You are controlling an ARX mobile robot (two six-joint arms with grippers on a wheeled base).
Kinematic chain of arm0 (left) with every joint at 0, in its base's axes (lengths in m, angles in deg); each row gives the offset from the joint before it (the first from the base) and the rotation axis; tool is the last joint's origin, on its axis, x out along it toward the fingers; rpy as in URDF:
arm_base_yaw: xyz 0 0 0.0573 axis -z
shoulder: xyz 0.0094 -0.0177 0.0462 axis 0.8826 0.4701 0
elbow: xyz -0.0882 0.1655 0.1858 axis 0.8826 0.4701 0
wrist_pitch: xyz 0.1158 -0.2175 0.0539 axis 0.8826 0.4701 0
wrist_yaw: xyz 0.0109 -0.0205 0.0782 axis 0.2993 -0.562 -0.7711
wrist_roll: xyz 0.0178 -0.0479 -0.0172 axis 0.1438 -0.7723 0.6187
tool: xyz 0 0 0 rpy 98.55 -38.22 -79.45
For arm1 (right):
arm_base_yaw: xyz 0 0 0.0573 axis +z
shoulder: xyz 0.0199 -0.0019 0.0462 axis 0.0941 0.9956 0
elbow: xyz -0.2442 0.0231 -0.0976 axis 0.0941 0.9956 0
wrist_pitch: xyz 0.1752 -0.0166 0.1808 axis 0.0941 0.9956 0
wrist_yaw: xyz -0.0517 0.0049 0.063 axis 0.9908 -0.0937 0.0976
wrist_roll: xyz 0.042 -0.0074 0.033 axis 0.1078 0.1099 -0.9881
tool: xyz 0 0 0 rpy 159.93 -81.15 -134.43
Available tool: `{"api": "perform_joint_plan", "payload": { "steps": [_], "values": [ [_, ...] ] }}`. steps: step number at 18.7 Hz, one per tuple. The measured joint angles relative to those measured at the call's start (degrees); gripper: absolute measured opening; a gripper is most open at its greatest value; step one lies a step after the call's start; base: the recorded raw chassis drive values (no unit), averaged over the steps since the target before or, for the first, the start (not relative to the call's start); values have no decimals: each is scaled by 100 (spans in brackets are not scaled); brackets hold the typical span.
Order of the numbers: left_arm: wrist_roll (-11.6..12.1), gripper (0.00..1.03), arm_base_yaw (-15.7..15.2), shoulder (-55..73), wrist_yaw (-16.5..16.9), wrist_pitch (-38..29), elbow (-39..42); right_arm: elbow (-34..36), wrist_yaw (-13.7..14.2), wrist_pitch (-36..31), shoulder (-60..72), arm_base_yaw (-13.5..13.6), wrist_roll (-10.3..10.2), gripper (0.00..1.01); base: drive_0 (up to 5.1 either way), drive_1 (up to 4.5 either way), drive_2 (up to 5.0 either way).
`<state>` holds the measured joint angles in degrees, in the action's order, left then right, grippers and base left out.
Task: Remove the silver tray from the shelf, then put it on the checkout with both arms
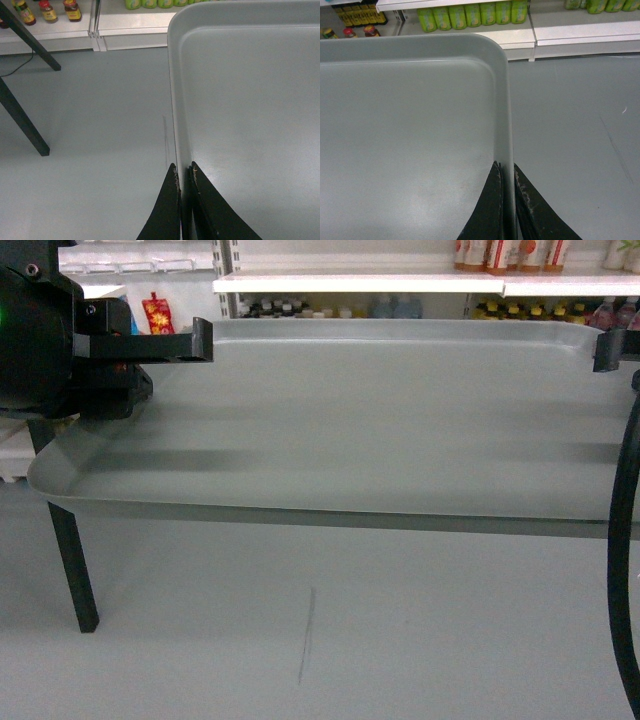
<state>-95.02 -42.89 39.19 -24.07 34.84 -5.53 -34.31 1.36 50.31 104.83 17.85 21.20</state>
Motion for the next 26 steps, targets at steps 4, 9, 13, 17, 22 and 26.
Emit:
{"api": "perform_joint_plan", "payload": {
  "steps": [4,9,13,17,22,26],
  "values": [
    [0,3,0,0,4,0,0,2,2,-2,0,0,0,3,12,-404,427],
    [0,3,0,4,4,7,0,2,4,26,4,0,0,3,5,-410,421],
    [-2,3,-2,-2,0,37,2,4,-7,42,2,0,0,3,1,-414,417],
    [0,3,-2,-28,7,2,4,7,-7,0,-4,0,0,3,1,-414,417],
    [-2,3,15,-22,2,-22,4,7,7,-4,0,-7,0,3,-379,113,279],
    [0,3,11,-22,-2,-20,4,7,4,-4,0,-4,0,3,-474,244,244]
  ]
}}
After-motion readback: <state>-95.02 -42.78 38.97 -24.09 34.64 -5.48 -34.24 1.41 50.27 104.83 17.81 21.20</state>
